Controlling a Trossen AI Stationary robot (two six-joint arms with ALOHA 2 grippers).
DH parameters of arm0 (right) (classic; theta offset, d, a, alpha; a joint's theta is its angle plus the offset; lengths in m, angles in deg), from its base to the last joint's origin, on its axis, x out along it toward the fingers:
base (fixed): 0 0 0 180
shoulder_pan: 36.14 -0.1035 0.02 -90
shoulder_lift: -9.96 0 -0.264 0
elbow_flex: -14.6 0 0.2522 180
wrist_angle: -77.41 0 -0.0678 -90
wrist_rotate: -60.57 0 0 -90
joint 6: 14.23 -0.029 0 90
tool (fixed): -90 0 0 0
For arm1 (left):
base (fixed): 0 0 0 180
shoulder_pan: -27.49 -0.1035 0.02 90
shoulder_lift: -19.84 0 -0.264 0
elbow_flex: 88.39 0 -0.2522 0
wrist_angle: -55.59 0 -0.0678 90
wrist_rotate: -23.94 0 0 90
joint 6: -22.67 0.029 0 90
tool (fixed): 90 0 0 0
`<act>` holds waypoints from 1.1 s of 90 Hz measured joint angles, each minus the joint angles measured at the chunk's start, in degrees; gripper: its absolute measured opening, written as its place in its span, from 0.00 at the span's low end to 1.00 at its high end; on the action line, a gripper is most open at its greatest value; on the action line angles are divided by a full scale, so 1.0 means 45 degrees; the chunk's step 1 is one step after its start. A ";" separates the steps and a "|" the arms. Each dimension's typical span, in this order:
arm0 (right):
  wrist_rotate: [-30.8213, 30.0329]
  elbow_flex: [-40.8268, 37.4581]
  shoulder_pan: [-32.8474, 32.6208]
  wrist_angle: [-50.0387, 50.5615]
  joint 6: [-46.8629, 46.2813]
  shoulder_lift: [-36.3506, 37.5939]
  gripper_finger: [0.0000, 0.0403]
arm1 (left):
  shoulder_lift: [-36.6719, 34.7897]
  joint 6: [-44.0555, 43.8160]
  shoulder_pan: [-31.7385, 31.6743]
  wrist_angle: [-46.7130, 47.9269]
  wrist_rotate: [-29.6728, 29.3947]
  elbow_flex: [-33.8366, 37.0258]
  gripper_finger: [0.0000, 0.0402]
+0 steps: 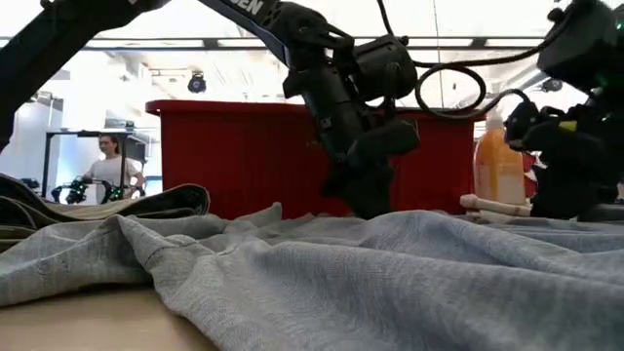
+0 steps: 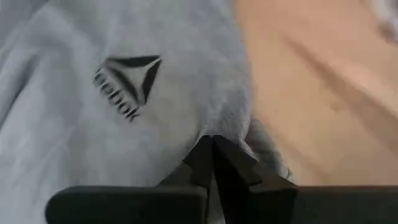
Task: Fold laundry
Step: Fold the gray shirt
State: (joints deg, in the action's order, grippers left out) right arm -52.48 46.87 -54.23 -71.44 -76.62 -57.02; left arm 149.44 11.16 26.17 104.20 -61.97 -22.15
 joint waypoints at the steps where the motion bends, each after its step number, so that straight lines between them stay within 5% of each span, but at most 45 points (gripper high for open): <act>1: -0.0011 -0.0012 0.0053 0.0000 -0.0016 0.0000 0.00 | 0.0000 -0.0003 0.0000 0.0013 -0.0003 0.0000 0.00; 51: -0.0523 -0.0288 0.2650 0.0356 -0.0128 0.0123 0.00 | -0.0152 0.0229 -0.0024 0.1101 -0.0170 -0.0019 0.00; 64: 0.0335 0.0894 0.2196 0.0179 0.2751 0.0830 0.00 | -0.0266 0.0825 -0.0029 0.2377 -0.0776 -0.0019 0.00; 99: -0.0402 0.1499 0.0592 0.0770 0.2565 0.0805 0.00 | -0.0720 0.0734 -0.0068 0.2786 -0.0805 0.0029 0.00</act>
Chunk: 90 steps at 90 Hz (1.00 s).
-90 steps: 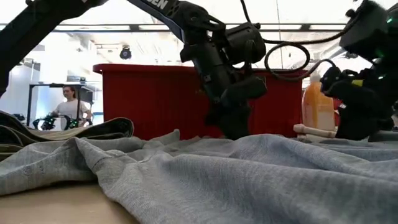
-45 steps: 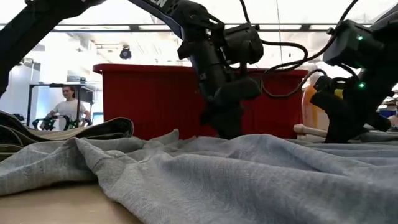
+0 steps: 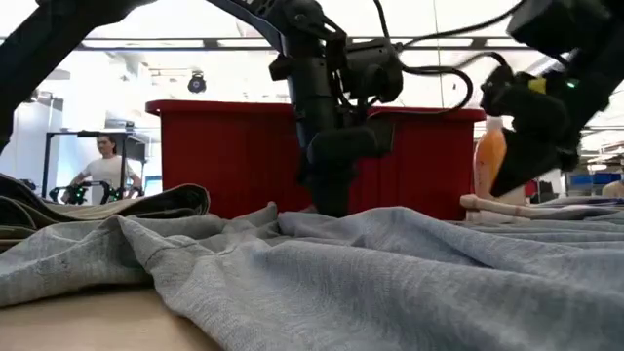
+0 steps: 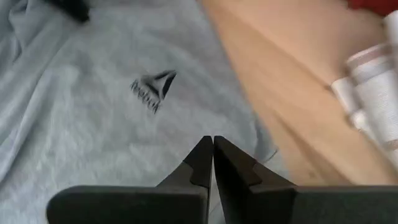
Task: Fold laundry
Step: Fold the gray shirt
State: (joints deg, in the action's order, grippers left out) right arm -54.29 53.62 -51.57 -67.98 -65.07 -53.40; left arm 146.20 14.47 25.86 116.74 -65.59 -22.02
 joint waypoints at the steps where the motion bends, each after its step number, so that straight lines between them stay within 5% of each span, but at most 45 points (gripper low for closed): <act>1: -0.0017 -0.0058 -0.0057 -0.0115 0.0028 -0.0033 0.00 | -0.0046 -0.0005 0.0000 -0.0060 -0.0001 0.0000 0.00; 28: -0.0320 -0.2325 -0.1409 -0.6154 0.1209 -0.0613 0.00 | -0.0324 0.0639 -0.0003 -0.3622 0.0750 -0.0009 0.00; 51: 0.0417 -0.2325 -0.1450 -0.6043 0.1428 -0.1811 0.00 | 0.0594 0.1296 -0.0316 -0.6540 0.0767 0.0000 0.00; 66: 0.1538 -0.1602 -0.1520 -0.6161 0.2582 -0.2803 0.00 | 0.0815 0.1278 -0.0733 -0.6695 0.0774 -0.0056 0.00; 90: 0.1373 -0.0515 -0.1515 -0.6238 0.2637 -0.4376 0.00 | 0.1217 0.1252 -0.1007 -0.6385 0.0775 0.0013 0.00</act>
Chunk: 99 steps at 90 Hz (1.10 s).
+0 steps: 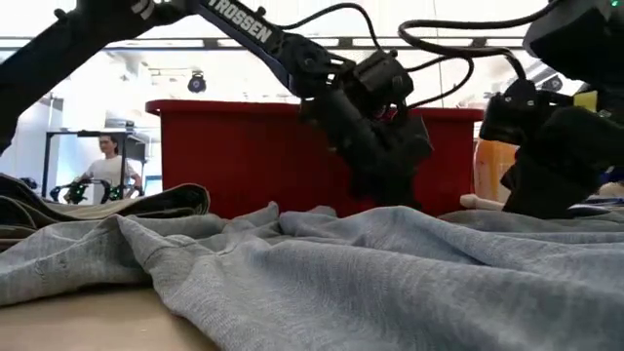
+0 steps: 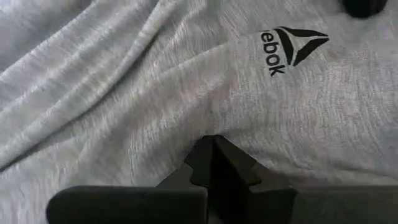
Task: Fold laundry
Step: Fold the gray shirt
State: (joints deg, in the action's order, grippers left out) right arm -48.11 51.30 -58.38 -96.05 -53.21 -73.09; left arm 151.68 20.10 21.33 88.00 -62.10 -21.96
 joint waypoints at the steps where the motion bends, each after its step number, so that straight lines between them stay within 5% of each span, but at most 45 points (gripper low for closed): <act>1: 0.0000 0.0035 0.0000 0.0000 0.0000 -0.0047 0.00 | 0.0014 0.0000 0.0005 -0.0002 0.0001 0.0002 0.00; 10: -0.0104 0.0395 0.0000 0.0545 -0.0424 -0.0156 0.00 | 0.0057 0.0012 0.0035 0.0446 0.0011 0.0014 0.00; 31: -0.2615 0.1976 -0.0275 0.6141 -0.4200 0.2108 0.00 | -0.0040 -0.0031 -0.0023 0.2976 -0.0046 -0.0052 0.00; 54: -0.1206 0.0654 -0.0311 0.9626 -0.9806 0.3843 0.00 | -0.0064 -0.0306 0.0045 0.3376 -0.0052 -0.0038 0.00; 84: -0.0042 0.0095 0.0020 0.9253 -0.9286 0.4179 0.00 | -0.0055 -0.0311 0.0045 0.3429 -0.0057 -0.0013 0.00; 91: 0.0063 0.0079 0.0049 0.7453 -0.7662 0.4228 0.00 | -0.0055 -0.0316 0.0045 0.3429 -0.0053 -0.0012 0.00; 99: 0.1677 0.0138 0.0027 0.5154 -0.5529 0.4191 0.00 | -0.0055 -0.0316 0.0045 0.3435 -0.0057 0.0001 0.00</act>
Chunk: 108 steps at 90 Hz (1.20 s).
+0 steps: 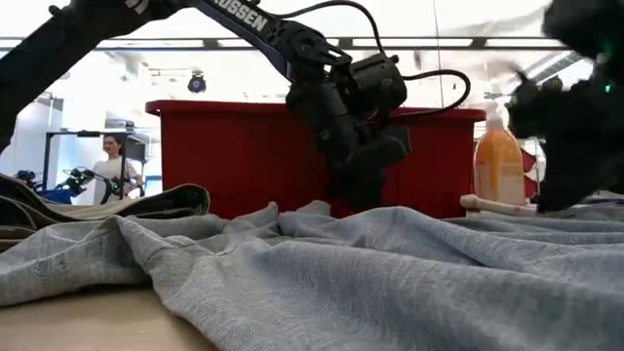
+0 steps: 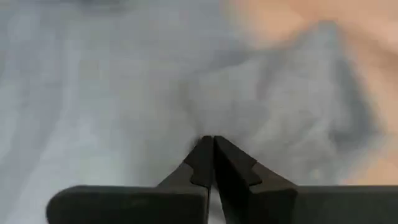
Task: Fold laundry
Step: Fold the gray shirt
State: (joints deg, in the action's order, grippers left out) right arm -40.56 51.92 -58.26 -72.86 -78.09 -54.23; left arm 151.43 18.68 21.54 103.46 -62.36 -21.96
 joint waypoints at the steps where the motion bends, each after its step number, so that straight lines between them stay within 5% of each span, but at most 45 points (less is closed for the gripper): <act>1: 0.0193 0.0009 -0.0002 -0.0084 0.0120 -0.0023 0.00 | 0.0000 0.0000 0.0000 0.0003 0.0000 0.0000 0.00; 10: 0.0093 0.0042 0.0002 0.1629 -0.0772 -0.0115 0.00 | 0.0000 -0.0040 0.0000 0.0004 0.0000 0.0000 0.00; 23: -0.2681 0.0410 -0.0128 0.6248 -0.5356 -0.0043 0.00 | 0.0000 -0.0226 0.0000 0.0004 -0.0005 0.0000 0.00; 35: -0.5136 0.0875 -0.0704 0.6691 -0.6316 0.0706 0.00 | 0.0000 -0.0233 0.0001 0.0004 -0.0003 0.0000 0.00; 52: -0.3728 0.0928 -0.0697 0.8273 -0.7722 0.1117 0.00 | 0.0000 -0.0233 0.0003 0.0044 -0.0003 0.0000 0.00; 74: -0.3194 0.0863 -0.0691 0.7239 -0.6934 0.1029 0.03 | -0.0348 0.0199 -0.0029 0.2025 0.0058 0.0024 0.00; 89: -0.3156 0.0863 -0.0379 0.5611 -0.5391 0.1051 0.21 | -0.0650 0.0057 0.0005 0.3075 0.0221 0.0053 0.00; 108: -0.2246 0.0730 0.1220 0.4565 -0.4520 0.0906 0.47 | -0.0704 -0.0825 -0.0010 0.3972 0.1993 0.0055 0.00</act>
State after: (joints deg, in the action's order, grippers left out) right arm -50.67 55.21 -52.77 -52.32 -98.43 -50.16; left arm 148.26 14.97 21.49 121.34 -53.39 -21.71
